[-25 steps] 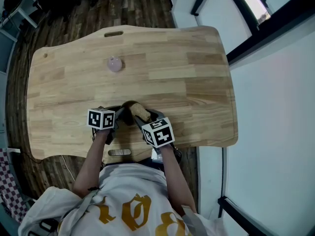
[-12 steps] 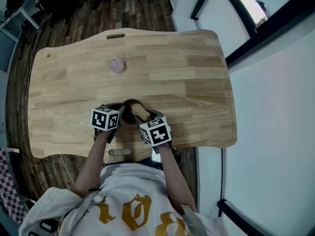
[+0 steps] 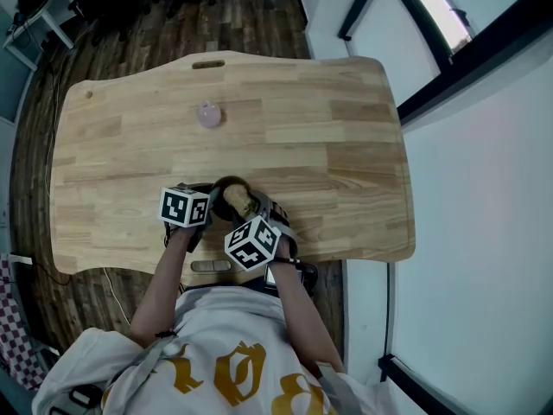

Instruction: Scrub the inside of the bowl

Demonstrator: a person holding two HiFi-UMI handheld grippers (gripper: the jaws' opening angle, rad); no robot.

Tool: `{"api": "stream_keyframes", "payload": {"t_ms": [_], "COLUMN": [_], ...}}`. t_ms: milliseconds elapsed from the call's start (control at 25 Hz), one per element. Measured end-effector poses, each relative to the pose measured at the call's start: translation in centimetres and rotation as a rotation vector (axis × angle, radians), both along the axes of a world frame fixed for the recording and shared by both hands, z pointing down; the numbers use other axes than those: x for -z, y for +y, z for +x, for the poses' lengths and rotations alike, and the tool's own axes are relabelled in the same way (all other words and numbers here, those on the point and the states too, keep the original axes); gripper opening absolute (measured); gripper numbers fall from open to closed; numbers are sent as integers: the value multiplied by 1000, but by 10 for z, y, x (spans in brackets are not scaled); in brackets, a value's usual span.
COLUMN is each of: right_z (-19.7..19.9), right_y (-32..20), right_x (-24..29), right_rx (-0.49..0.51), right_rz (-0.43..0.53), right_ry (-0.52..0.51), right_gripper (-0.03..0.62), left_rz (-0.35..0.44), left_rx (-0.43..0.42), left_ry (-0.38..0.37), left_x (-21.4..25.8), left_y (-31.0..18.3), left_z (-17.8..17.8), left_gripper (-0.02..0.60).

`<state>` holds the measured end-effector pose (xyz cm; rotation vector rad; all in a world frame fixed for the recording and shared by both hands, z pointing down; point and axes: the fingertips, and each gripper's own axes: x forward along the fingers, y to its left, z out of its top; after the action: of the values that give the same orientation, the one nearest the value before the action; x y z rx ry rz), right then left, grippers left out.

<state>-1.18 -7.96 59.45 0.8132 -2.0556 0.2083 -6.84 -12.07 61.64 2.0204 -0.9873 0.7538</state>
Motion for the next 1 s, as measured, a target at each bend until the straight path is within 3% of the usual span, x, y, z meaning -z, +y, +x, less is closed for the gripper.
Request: {"api": "stream_keyframes", "payload": {"t_ms": [160, 360, 720, 840, 1000], "right_z": [-4, -4, -2, -4, 1], "right_y": [1, -5, -4, 4, 6], "right_x": [-6, -5, -4, -4, -11], "right_rx": [33, 87, 160, 184, 157], "right_rz": [-18, 34, 37, -21, -90], "right_ry": [3, 33, 75, 61, 121], "right_gripper": [232, 230, 219, 204, 196], "left_rz": [-16, -20, -22, -11, -2], "left_rx": [-10, -18, -56, -57, -64], "left_ry": [4, 5, 2, -18, -40], "left_x": [-3, -3, 1, 1, 3], "left_y": [3, 3, 5, 4, 6], "left_z": [4, 6, 17, 15, 15], "left_gripper": [14, 14, 14, 14, 14]}}
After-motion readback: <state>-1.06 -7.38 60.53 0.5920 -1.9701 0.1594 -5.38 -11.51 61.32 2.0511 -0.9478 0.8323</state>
